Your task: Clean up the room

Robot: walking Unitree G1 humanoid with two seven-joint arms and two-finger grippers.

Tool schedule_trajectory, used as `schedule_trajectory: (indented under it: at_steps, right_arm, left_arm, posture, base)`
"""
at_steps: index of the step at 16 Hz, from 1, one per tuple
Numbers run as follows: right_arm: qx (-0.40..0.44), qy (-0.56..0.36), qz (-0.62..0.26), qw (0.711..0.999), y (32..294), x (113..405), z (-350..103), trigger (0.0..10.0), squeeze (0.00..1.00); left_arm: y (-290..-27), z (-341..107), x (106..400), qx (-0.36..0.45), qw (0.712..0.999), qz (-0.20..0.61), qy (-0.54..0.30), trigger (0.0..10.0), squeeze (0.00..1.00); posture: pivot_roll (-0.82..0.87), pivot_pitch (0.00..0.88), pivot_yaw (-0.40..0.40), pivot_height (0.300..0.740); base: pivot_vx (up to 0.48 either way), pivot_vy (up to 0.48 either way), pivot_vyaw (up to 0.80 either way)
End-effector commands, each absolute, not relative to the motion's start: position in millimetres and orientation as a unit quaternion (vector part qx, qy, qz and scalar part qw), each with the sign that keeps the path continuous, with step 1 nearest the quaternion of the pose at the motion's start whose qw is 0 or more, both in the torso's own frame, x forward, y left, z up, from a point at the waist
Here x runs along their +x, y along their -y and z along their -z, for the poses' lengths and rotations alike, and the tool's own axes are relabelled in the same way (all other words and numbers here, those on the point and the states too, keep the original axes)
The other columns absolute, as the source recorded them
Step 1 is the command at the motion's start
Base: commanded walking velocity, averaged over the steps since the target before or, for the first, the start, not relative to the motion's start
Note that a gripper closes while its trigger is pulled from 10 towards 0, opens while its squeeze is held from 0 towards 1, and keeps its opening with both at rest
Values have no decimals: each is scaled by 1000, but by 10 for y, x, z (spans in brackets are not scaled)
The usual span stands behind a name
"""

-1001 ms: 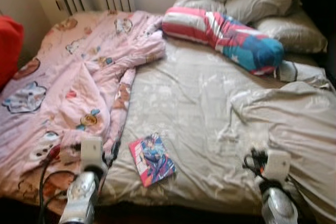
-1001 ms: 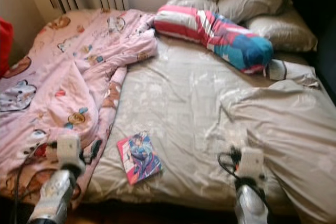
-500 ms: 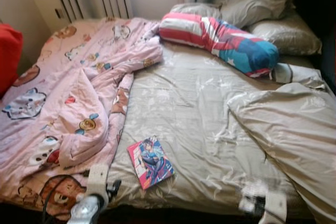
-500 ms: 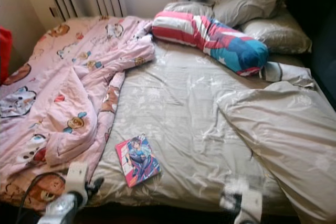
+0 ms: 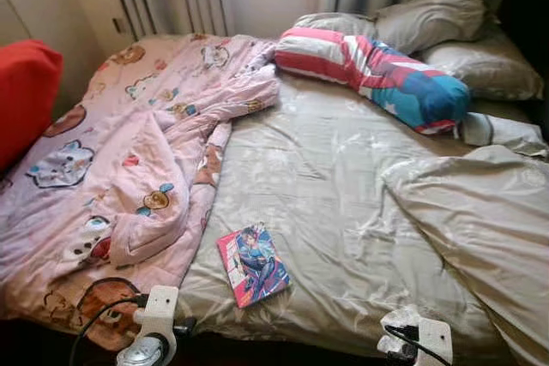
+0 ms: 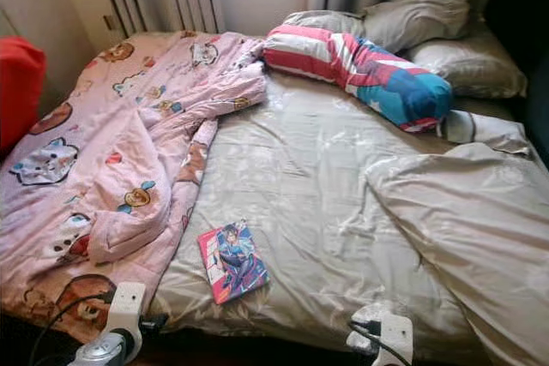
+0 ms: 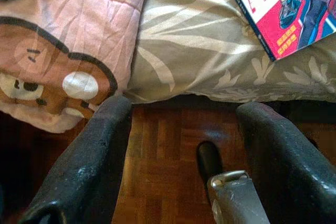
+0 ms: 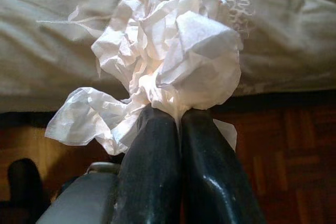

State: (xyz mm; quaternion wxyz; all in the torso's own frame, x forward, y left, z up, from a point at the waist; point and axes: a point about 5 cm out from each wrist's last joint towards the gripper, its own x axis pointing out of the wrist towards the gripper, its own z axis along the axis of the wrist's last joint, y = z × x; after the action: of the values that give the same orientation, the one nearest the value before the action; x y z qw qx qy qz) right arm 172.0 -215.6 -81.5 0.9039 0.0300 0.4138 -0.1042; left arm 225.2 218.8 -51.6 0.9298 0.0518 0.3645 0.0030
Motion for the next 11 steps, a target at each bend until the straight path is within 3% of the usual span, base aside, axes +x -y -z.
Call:
schedule_trajectory:
  at_steps: [1,11]
  right_arm:
    - [22,-432,104,896,2162,1636,857,10000,0]
    - [28,-440,108,891,2185,1566,883,10000,0]
  left_arm:
    - [-2205,587,2145,54,921,-6,-387,10000,0]
    - [-2162,626,2091,61,918,9,-392,10000,0]
  posture:
    - [54,117,-2,740]
    - [56,149,-1,740]
  base:
    - [0,0,0]
    - [0,0,800]
